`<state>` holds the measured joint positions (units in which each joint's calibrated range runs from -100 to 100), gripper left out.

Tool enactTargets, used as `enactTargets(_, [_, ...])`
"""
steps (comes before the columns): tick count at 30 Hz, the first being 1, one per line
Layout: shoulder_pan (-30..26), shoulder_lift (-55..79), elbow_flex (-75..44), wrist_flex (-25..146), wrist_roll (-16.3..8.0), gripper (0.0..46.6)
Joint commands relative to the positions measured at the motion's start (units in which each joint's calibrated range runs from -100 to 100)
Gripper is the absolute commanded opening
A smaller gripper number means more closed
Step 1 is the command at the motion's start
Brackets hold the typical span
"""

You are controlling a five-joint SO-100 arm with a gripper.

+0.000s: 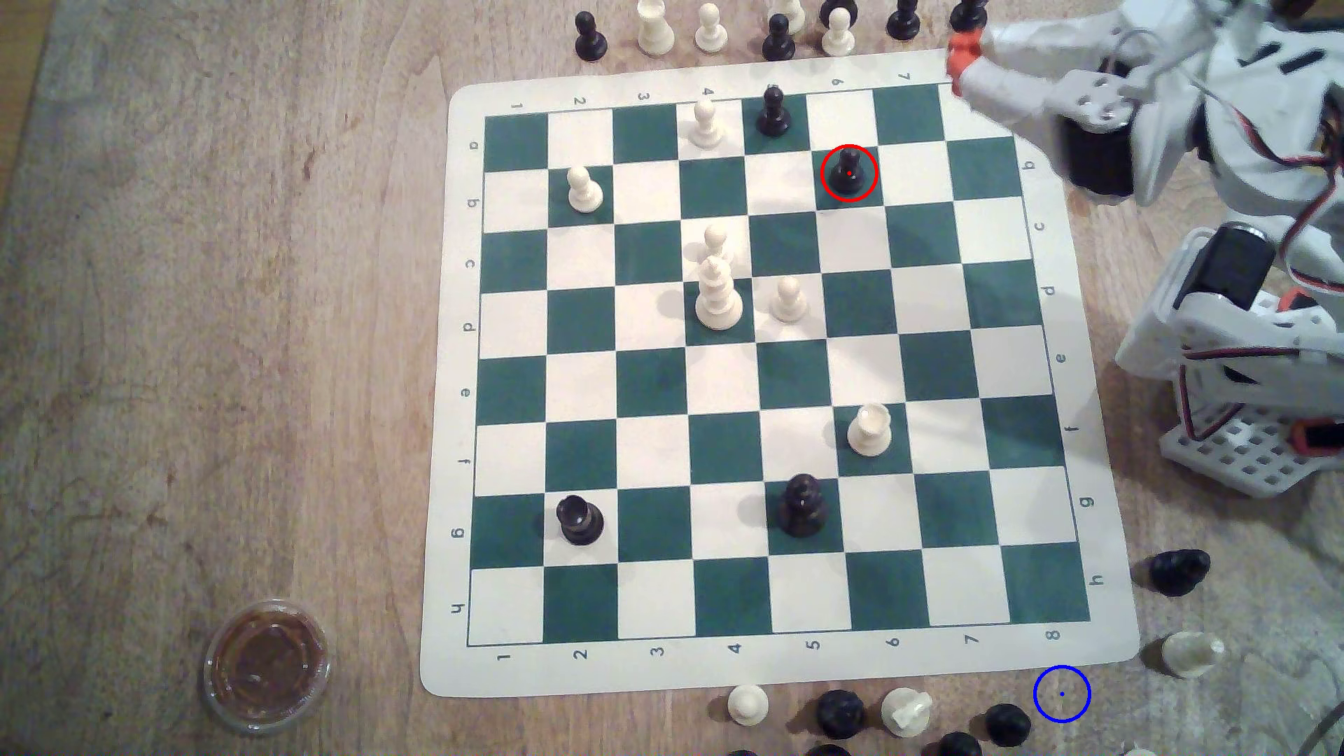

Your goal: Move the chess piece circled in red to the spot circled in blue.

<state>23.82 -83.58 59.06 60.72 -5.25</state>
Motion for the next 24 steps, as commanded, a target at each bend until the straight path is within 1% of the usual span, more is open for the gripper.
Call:
enactTargets(1, [0.39, 12.10, -11.73, 3.98, -3.03, 5.9])
enactTargets(2, [1.01, 14.05, -12.73, 4.56, -3.66, 10.3])
enactTargets(3, [1.09, 15.24, -12.55, 4.07, -3.66, 12.8])
enactTargets(5, [0.78, 17.79, -12.55, 3.00, -3.71, 15.3])
enactTargets(6, [0.47, 21.52, -13.64, 2.51, -3.81, 16.0])
enactTargets(9, [0.54, 28.14, -16.09, 2.84, -3.86, 15.1])
enactTargets(10, [1.01, 31.03, -16.54, 2.92, -3.86, 15.5])
enactTargets(12, [1.40, 33.07, -16.54, 2.76, -3.86, 15.5])
enactTargets(15, [1.56, 35.70, -16.36, 1.69, -3.86, 17.1])
enactTargets(18, [1.25, 37.06, -16.18, 1.53, -3.91, 17.3])
enactTargets(21, [2.97, 39.94, -15.27, 0.54, -3.71, 17.2])
enactTargets(24, [5.24, 42.75, -14.18, -1.42, -3.03, 17.4])
